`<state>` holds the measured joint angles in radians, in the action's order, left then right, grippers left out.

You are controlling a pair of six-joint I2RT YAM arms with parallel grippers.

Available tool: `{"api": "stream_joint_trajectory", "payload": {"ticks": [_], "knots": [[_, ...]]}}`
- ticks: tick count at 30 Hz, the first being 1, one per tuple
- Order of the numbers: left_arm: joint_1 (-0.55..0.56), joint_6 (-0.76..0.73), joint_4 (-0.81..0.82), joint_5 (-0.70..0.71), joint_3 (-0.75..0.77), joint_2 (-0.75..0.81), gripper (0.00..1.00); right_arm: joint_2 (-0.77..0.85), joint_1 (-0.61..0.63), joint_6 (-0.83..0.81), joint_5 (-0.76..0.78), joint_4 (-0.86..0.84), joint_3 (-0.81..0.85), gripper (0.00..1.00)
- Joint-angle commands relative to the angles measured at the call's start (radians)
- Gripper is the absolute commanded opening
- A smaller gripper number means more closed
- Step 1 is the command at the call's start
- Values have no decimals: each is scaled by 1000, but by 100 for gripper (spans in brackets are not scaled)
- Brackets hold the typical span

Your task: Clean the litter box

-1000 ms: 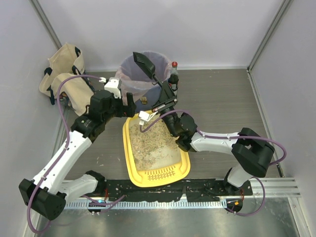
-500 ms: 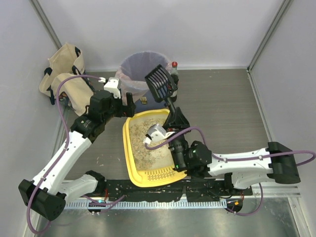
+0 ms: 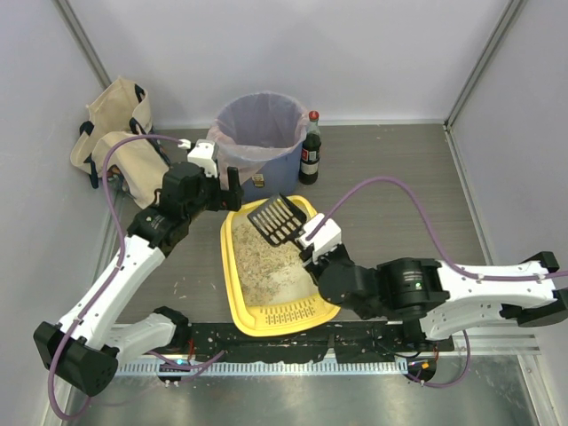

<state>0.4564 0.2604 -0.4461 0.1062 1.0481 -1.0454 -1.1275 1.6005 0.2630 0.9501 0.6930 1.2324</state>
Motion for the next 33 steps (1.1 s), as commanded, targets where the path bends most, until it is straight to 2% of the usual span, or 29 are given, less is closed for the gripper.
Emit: {"api": "stream_joint_trajectory", "payload": {"ticks": [1,6,9,12,16,23,27,33], "knots": [[4,-4,21,7,6,1,100,26,1,367,-181,276,79,1],[2,-4,26,9,6,-1,100,-35,1,453,-331,397,98,1],[2,-3,23,9,6,-7,100,-110,-1,456,-353,421,108,1],[4,-3,21,9,4,-10,100,-185,-5,443,-341,418,107,2],[2,-1,20,9,6,-11,100,-245,-104,355,-466,402,84,2],[4,-3,9,7,12,-21,100,-279,-256,144,-640,260,44,2],[4,-9,3,18,13,-27,100,-347,-304,58,-733,203,52,1],[2,-7,1,10,16,-27,100,-428,-333,36,-792,122,29,1]]}}
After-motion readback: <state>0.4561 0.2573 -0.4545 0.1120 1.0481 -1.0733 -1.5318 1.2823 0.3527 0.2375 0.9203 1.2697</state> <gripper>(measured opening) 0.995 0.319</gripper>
